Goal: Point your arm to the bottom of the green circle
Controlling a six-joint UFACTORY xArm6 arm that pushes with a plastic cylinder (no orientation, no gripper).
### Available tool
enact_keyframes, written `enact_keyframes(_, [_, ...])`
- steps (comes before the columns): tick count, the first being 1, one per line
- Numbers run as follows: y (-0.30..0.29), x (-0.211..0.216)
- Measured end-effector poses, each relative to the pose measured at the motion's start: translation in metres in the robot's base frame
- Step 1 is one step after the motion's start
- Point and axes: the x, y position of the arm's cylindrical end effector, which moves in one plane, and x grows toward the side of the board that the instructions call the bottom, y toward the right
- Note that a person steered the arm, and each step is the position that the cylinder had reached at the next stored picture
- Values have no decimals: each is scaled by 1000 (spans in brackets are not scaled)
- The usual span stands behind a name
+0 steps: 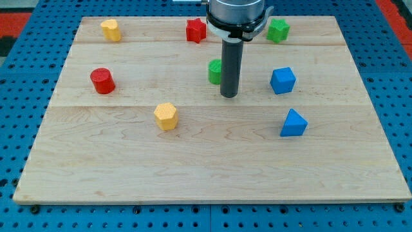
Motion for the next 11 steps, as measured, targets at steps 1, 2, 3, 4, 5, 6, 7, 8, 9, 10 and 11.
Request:
enact_keyframes(1, [0,0])
enact_keyframes(2, [1,0])
enact_keyframes(3, [1,0])
enact_keyframes(4, [2,0])
enact_keyframes(5, [2,0])
enact_keyframes(6, [2,0])
enact_keyframes(7, [1,0])
enact_keyframes(8, [1,0])
enact_keyframes(9, [-4,0])
enact_keyframes(10, [-9,0])
enact_keyframes(11, [-11,0])
